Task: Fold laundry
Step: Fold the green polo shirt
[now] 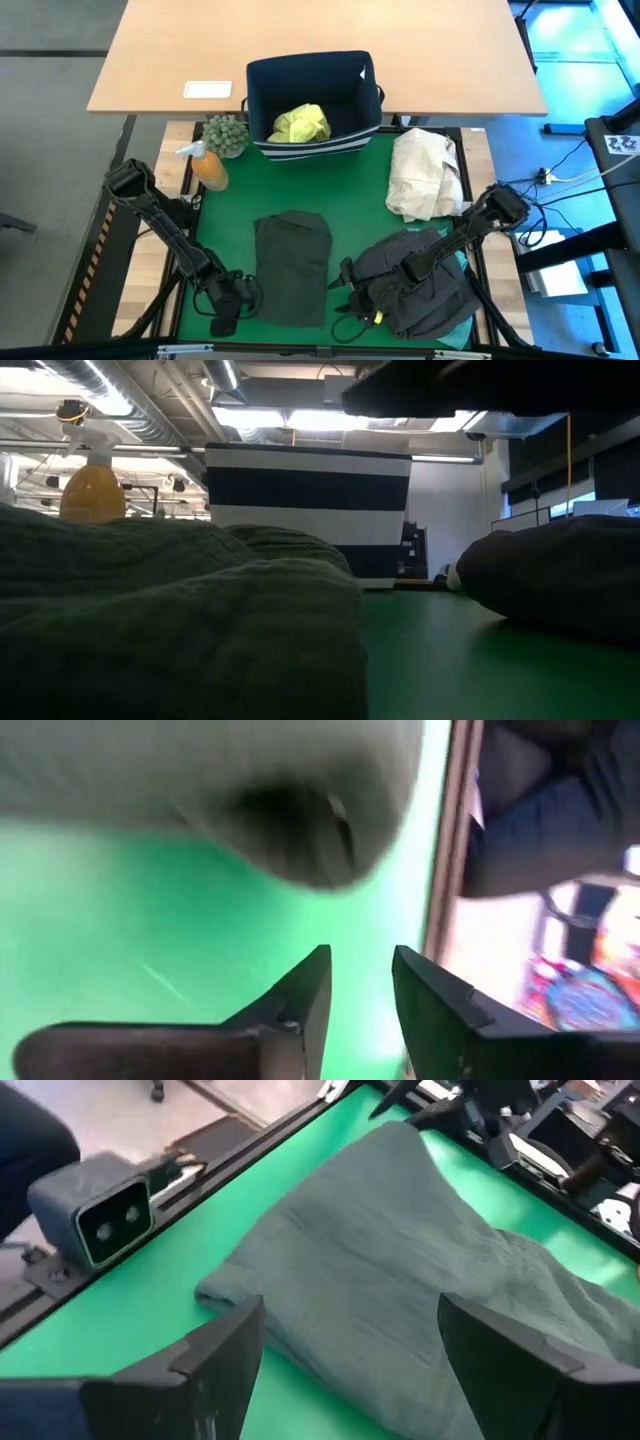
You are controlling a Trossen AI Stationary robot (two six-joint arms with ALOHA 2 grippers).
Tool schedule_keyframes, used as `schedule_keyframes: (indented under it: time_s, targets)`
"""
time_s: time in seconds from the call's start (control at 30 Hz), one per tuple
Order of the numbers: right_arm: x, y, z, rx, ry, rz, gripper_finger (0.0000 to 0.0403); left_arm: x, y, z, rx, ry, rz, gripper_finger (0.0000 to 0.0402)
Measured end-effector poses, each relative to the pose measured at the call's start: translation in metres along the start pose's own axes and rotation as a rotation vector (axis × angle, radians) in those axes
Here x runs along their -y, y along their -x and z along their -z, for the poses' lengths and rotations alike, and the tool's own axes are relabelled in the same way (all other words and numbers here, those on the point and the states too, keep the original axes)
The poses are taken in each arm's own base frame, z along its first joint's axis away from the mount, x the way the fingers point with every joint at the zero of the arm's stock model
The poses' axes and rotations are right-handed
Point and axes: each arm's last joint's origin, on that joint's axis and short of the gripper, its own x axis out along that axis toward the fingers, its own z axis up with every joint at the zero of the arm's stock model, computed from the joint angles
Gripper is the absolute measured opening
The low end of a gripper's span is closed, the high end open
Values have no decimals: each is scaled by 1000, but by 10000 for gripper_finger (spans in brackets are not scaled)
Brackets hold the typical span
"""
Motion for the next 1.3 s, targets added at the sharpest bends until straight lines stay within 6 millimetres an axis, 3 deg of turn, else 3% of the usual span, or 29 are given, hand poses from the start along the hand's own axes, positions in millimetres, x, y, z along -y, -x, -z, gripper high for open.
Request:
schedule_keyframes:
  time_s: [0.17,0.37,0.67,0.83,0.93,1.1,1.3]
  targets:
    - [-4,-15,0,-11,34,-4,296,4,0,7,-93,80,44,125]
    - [-11,-34,1,-23,85,-25,296,8,-1,16,-65,62,17,130]
    - [-21,-54,-5,-58,180,-51,296,33,24,22,40,-69,-235,128]
    - [-30,-63,-7,-99,227,-79,296,44,39,18,235,-194,-375,128]
    - [-35,-69,-2,-135,245,-92,296,48,36,14,309,-278,-396,128]
    - [-40,-72,3,-160,259,-85,296,47,22,8,286,-438,-436,128]
    - [-41,-74,9,-199,277,-34,296,41,16,-1,263,-498,-480,128]
